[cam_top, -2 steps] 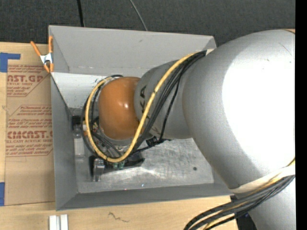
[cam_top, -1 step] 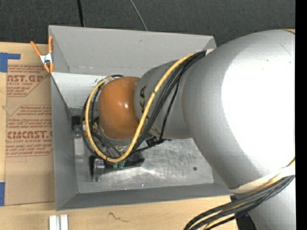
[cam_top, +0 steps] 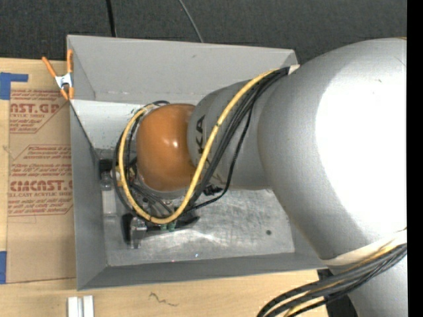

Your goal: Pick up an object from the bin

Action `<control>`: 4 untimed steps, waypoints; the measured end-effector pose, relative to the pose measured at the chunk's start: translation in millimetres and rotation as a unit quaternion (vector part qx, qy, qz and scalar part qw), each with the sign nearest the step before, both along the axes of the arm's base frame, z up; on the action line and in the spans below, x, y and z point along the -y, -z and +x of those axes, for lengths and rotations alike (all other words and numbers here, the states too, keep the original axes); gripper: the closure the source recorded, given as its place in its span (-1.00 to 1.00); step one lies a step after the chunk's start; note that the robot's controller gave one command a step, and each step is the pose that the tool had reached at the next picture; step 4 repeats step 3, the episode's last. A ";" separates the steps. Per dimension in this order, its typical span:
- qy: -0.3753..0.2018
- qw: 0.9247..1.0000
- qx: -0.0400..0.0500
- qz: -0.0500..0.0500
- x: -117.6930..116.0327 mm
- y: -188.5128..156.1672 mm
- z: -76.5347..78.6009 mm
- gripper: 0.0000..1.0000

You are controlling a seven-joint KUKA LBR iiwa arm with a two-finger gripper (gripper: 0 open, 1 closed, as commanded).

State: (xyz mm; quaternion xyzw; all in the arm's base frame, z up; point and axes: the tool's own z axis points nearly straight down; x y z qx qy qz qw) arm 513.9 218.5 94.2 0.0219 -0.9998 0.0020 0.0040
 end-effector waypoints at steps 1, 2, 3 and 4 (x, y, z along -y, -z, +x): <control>-0.181 0.984 0.001 0.002 -3.8 -39.2 0.3 1.00; -0.230 0.973 0.007 0.005 6.6 -18.9 -14.7 1.00; -0.187 0.982 0.003 0.002 -9.8 -146.6 46.5 1.00; -0.187 0.982 0.003 0.002 -9.8 -146.6 46.5 1.00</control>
Offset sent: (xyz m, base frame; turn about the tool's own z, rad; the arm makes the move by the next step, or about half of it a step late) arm -0.0313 -0.0209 -0.0132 -0.3830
